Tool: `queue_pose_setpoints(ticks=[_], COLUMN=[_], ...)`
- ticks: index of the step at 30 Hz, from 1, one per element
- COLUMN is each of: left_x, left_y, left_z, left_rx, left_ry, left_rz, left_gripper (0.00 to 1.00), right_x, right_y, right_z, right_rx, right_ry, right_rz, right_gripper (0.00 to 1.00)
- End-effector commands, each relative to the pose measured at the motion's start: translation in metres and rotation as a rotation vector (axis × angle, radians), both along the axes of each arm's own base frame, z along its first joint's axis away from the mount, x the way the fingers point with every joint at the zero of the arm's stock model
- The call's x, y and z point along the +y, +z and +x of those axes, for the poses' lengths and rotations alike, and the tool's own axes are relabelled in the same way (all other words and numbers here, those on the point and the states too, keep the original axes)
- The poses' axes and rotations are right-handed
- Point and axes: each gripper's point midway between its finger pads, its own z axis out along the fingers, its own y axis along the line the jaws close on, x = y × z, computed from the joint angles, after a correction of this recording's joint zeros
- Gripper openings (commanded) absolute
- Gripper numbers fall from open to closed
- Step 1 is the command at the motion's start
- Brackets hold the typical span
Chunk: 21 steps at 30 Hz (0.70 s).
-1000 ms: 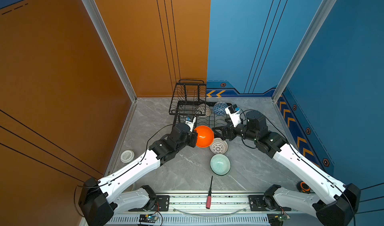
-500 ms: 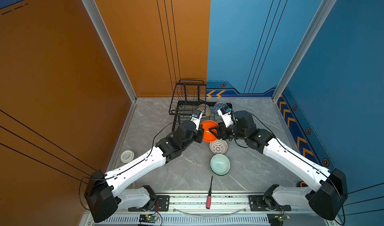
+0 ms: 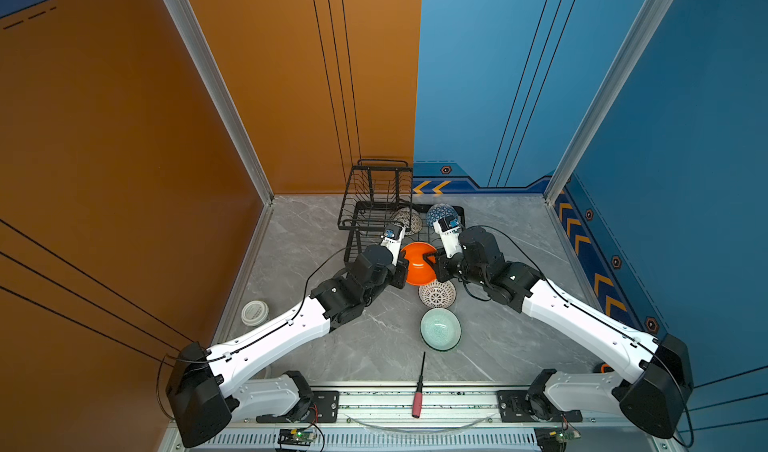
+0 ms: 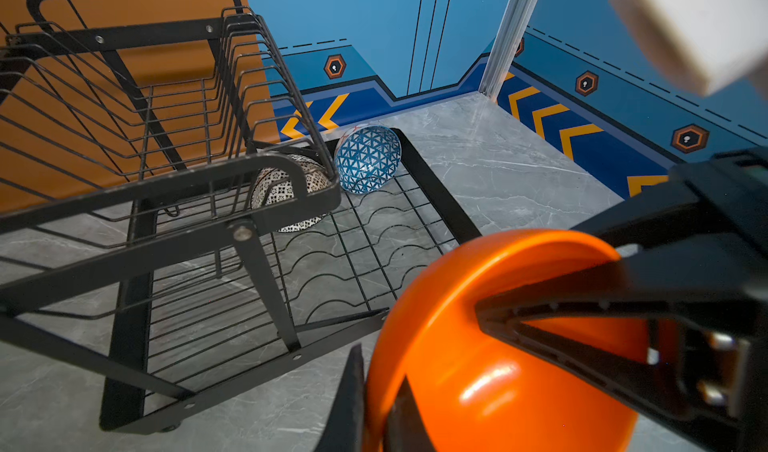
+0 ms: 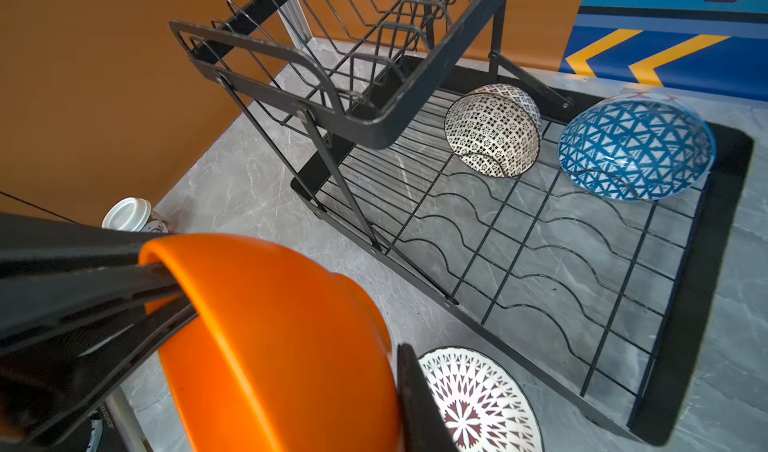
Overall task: Load the bowls into the dish rack
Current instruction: 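Close the right gripper on the orange bowl rim held by the left gripper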
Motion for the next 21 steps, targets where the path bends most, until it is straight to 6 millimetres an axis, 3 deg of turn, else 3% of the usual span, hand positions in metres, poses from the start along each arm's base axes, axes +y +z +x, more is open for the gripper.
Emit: queue_pose_setpoints(ticks=[1,5,13,19,21], left_x=[-0.010,-0.017,-0.016,-0.001,0.008], left_y=[0.012,-0.004,-0.024,-0.015,-0.020], left_z=[-0.013,-0.023,-0.040,-0.046,-0.050], left_rx=[-0.006,0.055,0.125,0.102,0.120], left_ry=[-0.073,-0.121,-0.154,-0.132,-0.118], left_rz=[-0.093,-0.102,-0.054,-0.035,-0.005], left_gripper=[0.00,0.01,0.72,1.00,0.98], right_x=[0.006,0.000,-0.021,-0.031,-0.035], right_y=[0.019,0.023,0.021,0.025,0.027], right_z=[-0.014,-0.019,-0.023,-0.022,-0.020], right_rx=[-0.032,-0.059,-0.110,-0.149,-0.157], right_ry=[0.031,0.011,0.001,0.019,0.019], right_rz=[0.053,0.041,-0.014,-0.042,-0.043], right_gripper=[0.00,0.00,0.00,0.00,0.00])
